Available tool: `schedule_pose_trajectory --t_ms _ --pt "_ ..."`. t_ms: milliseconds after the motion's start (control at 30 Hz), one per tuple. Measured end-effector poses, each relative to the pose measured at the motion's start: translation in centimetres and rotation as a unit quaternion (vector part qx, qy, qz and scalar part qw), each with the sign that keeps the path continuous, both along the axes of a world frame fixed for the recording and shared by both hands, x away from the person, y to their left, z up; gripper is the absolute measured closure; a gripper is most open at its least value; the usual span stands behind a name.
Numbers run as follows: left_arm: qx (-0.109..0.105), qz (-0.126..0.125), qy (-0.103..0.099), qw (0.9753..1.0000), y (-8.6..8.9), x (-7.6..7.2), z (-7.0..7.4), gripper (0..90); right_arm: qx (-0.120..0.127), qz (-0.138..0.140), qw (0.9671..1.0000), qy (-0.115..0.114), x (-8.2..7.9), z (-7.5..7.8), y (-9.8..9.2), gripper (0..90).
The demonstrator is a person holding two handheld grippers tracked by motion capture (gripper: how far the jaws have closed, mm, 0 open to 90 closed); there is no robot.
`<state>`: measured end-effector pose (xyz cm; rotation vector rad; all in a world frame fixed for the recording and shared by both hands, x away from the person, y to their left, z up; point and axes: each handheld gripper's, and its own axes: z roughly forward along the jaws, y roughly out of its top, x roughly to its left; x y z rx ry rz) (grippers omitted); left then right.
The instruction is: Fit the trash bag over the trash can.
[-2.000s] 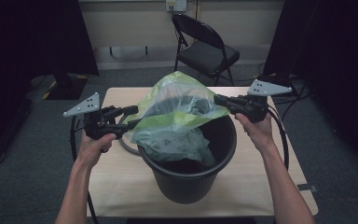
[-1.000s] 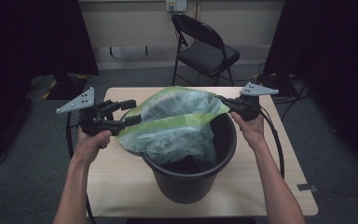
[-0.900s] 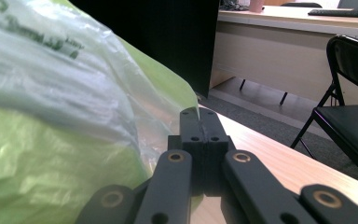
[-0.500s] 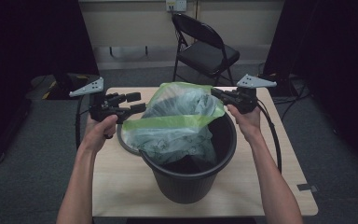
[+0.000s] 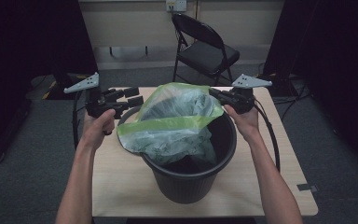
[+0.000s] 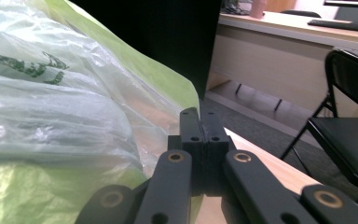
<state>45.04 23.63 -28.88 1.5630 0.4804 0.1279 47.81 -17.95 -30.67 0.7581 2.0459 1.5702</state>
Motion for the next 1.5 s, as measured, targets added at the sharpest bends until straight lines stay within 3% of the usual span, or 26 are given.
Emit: schedule_pose_trajectory --t_ms 67,133,167,267,333,467,533,667,800,900,1000,1100,1267,1367,1500 --pt "0.003 -0.018 0.009 0.9998 -0.8 0.5 -0.5 42.8 0.009 0.005 0.9999 0.002 0.1 0.0 0.2 90.0" --pt "0.021 -0.021 0.014 0.9995 -1.6 0.8 -0.8 44.7 0.02 0.012 0.9997 0.004 0.3 -0.1 0.2 90.0" --pt "0.031 -0.023 0.014 0.9992 -1.8 0.9 -0.9 50.5 0.02 0.014 0.9997 0.005 0.3 -0.1 0.1 90.0" --pt "0.021 -0.014 0.017 0.9995 -1.6 1.1 -1.0 82.0 0.026 0.019 0.9995 0.008 0.4 -0.1 -0.1 90.0" --pt "0.039 0.005 0.023 0.999 -1.5 1.1 -1.1 89.7 0.035 0.02 0.9992 0.008 0.3 0.0 -0.4 90.0" --pt "0.073 0.037 0.034 0.9961 -1.5 1.0 -1.9 90.0 0.03 0.018 0.9993 0.012 0.2 -0.2 -0.6 90.0" --pt "0.09 0.046 0.042 0.994 -1.5 0.9 -2.5 90.0 0.016 0.015 0.9997 0.011 0.1 -0.5 -0.3 90.0" --pt "0.106 0.043 0.047 0.9923 -1.5 -0.2 -4.0 90.0 0.032 0.024 0.9989 0.022 -0.1 -1.7 -0.6 90.0" --pt "0.117 0.038 0.047 0.9913 -1.4 -1.3 -5.2 90.0 0.01 0.031 0.9987 0.039 -0.1 -3.2 -0.7 90.0" --pt "0.118 0.035 0.051 0.991 -1.2 -1.8 -5.7 90.0 -0.008 0.039 0.9983 0.043 -0.4 -4.1 -0.4 88.1" --pt "0.112 0.039 0.045 0.9919 -1.0 -2.2 -5.4 90.0 -0.005 0.028 0.9987 0.042 -0.4 -4.0 -0.9 77.9" --pt "0.096 0.054 0.035 0.9934 -0.5 -2.2 -4.4 84.6 0.004 0.006 0.9994 0.033 -0.5 -2.5 -1.6 68.5" --pt "0.058 0.076 0.014 0.9953 1.0 -1.5 -2.2 77.8 0.008 -0.011 0.9999 0.003 -1.1 0.2 -2.5 63.5" --pt "0.023 0.062 0.002 0.9978 0.6 -1.4 -1.0 72.8 0.014 -0.022 0.9996 -0.013 -1.4 1.5 -2.7 62.7" --pt "0.034 0.049 -0.009 0.9982 -1.1 -1.7 -0.4 64.5 0.029 -0.011 0.9992 -0.024 -1.9 3.0 -2.3 61.7"
